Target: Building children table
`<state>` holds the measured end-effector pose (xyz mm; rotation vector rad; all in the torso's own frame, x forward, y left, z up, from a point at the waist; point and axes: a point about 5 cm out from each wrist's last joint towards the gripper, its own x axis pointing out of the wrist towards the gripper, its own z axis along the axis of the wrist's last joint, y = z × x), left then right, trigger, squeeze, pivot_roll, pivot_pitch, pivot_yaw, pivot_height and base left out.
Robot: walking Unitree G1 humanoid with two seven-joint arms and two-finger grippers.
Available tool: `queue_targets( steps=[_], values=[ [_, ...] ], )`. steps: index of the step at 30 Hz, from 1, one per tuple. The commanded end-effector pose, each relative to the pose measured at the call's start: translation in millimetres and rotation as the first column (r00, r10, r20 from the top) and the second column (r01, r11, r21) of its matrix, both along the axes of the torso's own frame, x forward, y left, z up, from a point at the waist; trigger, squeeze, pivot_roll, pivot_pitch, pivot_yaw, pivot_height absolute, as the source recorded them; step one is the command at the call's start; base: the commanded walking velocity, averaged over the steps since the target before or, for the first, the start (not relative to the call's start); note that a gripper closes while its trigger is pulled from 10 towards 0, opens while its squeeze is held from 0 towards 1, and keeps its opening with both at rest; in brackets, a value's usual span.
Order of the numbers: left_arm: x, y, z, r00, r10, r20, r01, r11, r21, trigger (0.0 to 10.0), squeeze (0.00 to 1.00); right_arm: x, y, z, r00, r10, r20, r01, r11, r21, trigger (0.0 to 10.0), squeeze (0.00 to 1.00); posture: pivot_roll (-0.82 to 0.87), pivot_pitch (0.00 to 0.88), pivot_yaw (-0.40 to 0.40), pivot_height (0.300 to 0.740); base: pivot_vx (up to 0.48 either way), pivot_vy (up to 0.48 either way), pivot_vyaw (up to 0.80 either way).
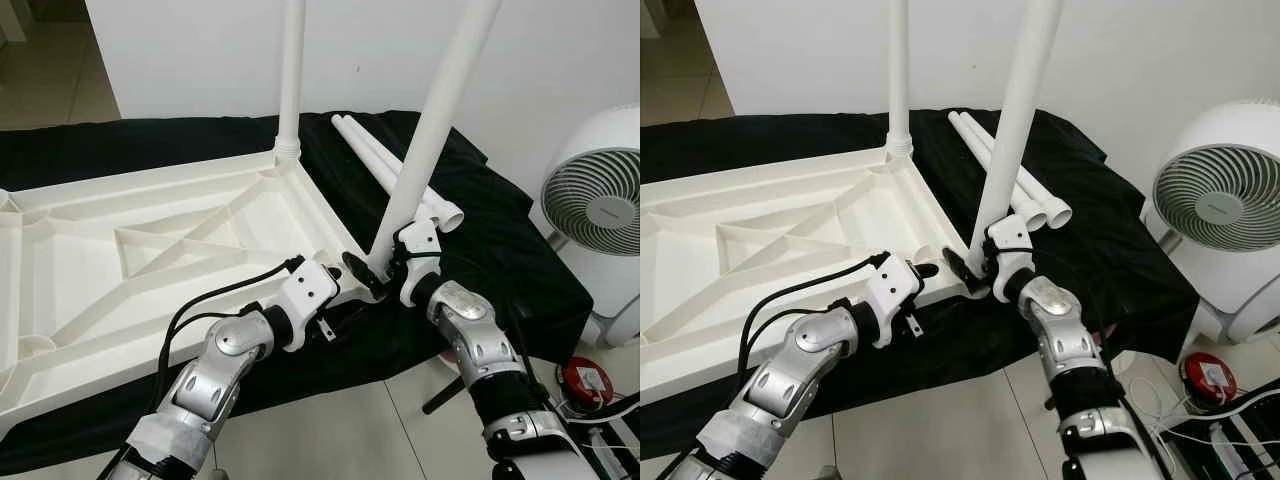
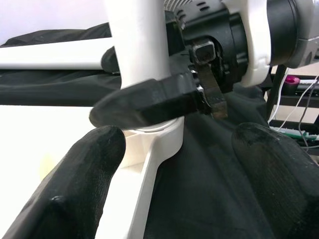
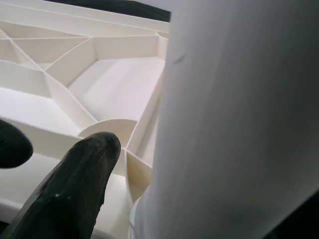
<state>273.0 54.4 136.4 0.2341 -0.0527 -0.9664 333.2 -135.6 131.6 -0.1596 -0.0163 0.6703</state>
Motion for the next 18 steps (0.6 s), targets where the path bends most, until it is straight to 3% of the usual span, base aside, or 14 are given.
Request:
queue_targets(
  steps=[1,9,10,11,12,14,15,16,17,18],
  values=[
    [0.6,-2.0,3,1.0,-0.005,0.003,0.005,1.0,-0.007,10.0,0.0,1.8,-1.7,1,1.0,0.026,0.001,-0.026,1.0,-0.016,10.0,0.0,0.03,0.0,-0.078,0.74,0.0,0.0,0.0],
    [-7.4,-3.2,-3,0.999,-0.044,-0.022,0.045,0.999,0.011,10.0,0.0,14.1,-3.6,-1,0.99,0.14,-0.029,-0.142,0.988,-0.06,10.0,0.0,0.05,0.0,-0.077,0.74,0.0,0.0,0.0],
    [-7.7,-3.3,-3,0.999,-0.045,-0.023,0.045,0.999,0.011,10.0,0.0,15.2,-3.5,-1,0.988,0.15,-0.03,-0.151,0.987,-0.061,7.9,0.0,0.05,0.0,-0.077,0.74,0.0,0.0,0.0],
    [-7.7,-3.3,-3,0.999,-0.045,-0.023,0.045,0.999,0.011,10.0,0.0,15.2,-3.5,-1,0.988,0.15,-0.03,-0.151,0.987,-0.061,7.9,0.0,0.05,0.0,-0.077,0.74,0.0,0.0,0.0],
    [-7.8,-3.4,-3,0.999,-0.046,-0.024,0.047,0.999,0.011,10.0,0.0,16.7,-3.3,-1,0.986,0.166,-0.031,-0.168,0.984,-0.064,5.8,0.0,0.05,0.0,-0.077,0.74,0.0,0.0,0.0],
    [-7.9,-3.6,-3,0.999,-0.047,-0.024,0.047,0.999,0.012,10.0,0.0,17.7,-3.2,-1,0.984,0.178,-0.032,-0.179,0.982,-0.066,5.8,0.0,0.05,0.0,-0.077,0.74,0.0,0.0,0.0],
    [-7.8,-3.5,-2,0.999,-0.049,-0.024,0.049,0.999,0.013,10.0,0.0,19.1,-3.2,-1,0.981,0.191,-0.033,-0.193,0.979,-0.072,3.8,0.0,0.05,0.0,-0.076,0.74,0.0,0.0,0.0],
    [-7.6,-3.5,-2,0.998,-0.05,-0.024,0.05,0.999,0.014,10.0,0.0,20.0,-3.2,-1,0.979,0.199,-0.034,-0.201,0.977,-0.077,3.8,0.0,0.05,0.0,-0.076,0.74,0.0,0.0,0.0],
    [-7.5,-3.5,-2,0.998,-0.051,-0.024,0.051,0.999,0.016,10.0,0.0,21.0,-3.6,-1,0.977,0.21,-0.033,-0.212,0.973,-0.09,0.0,0.0,0.05,0.0,-0.076,0.74,0.0,0.0,0.0],
    [-7.5,-3.5,-2,0.998,-0.051,-0.024,0.051,0.999,0.016,10.0,0.0,21.0,-3.6,-1,0.977,0.21,-0.033,-0.212,0.973,-0.09,0.0,0.0,0.05,0.0,-0.076,0.74,0.0,0.0,0.0]
  ],
)
